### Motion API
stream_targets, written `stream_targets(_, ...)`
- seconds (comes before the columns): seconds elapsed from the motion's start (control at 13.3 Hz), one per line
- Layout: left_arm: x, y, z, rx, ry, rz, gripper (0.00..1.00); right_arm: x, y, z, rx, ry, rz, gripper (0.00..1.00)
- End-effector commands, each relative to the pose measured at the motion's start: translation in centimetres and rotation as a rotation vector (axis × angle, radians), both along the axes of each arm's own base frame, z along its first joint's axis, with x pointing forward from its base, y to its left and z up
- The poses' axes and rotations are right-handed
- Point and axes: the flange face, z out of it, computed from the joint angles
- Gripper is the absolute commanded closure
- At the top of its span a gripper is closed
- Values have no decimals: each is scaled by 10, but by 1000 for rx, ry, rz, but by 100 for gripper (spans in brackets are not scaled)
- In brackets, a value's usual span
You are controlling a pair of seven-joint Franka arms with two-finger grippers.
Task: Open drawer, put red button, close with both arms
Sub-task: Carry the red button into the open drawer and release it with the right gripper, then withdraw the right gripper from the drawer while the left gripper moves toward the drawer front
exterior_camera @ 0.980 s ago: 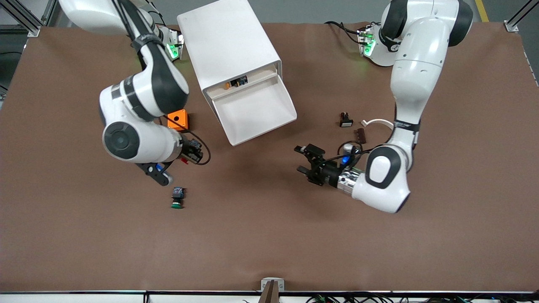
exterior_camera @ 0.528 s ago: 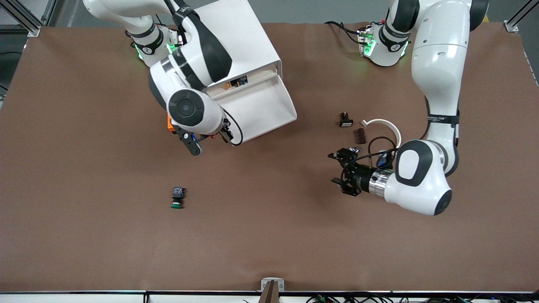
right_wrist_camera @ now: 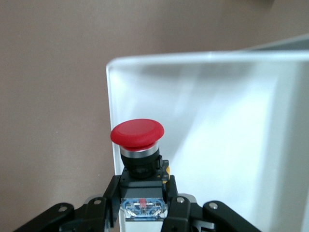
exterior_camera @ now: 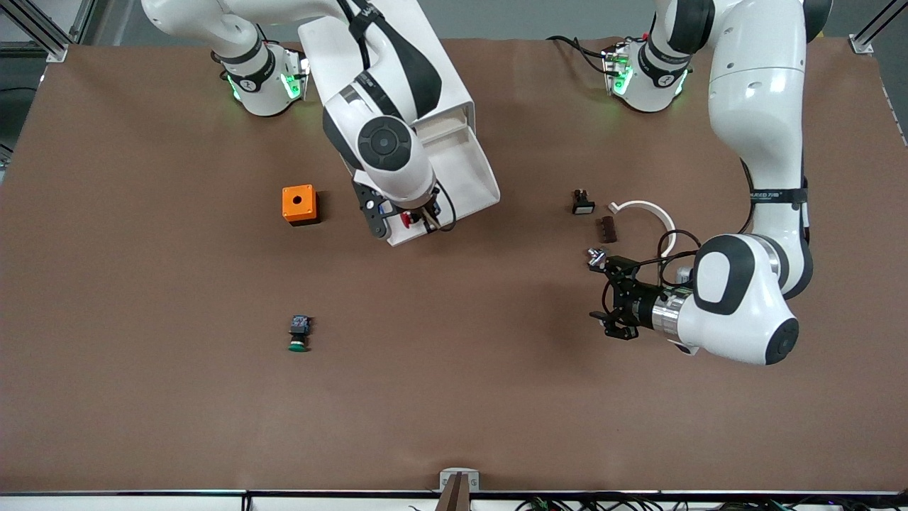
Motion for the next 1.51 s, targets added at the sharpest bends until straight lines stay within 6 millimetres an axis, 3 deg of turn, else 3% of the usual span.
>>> stream_targets(0.0,-8,-6,27,10,-76,-125,1,-13,6,1,14,-8,-66,81)
stream_targets(0.15,-5,-6,27,0,-109,-145,1,-19,16,1,22,-20,-73,60)
stream_targets(0.23,-4,-8,25,-4,-129,-154,1,-21,17,1,22,-20,-70,41)
stream_targets(0.3,-8,-21,24,-6,-141,-195,1,-20,16,2,18,-18,-69,16)
stream_targets(0.38,-9,-26,24,-10,-156,-235,1,-18,14,3,17,-19,-69,1)
stream_targets(0.6,-11,-45,21,-7,-195,-267,1,13,-9,30,58,-67,-47,0)
stream_targets(0.83,-11,-59,11,-61,-276,-403,1,70,-84,74,99,-36,21,0)
stream_targets(1.06,-11,-70,-4,-65,-316,-454,1,118,-188,113,149,-1,318,0)
stream_targets(1.21,-10,-83,-4,-80,-381,-509,1,134,-255,128,203,6,586,0)
stream_targets(1.28,-16,-102,-7,-82,-398,-535,1,144,-299,130,222,4,664,0)
stream_targets(1.36,-21,-114,-14,-81,-398,-556,1,149,-326,133,211,-13,760,0)
stream_targets(1.43,-26,-127,-18,-84,-410,-589,1,149,-350,150,167,-47,847,0)
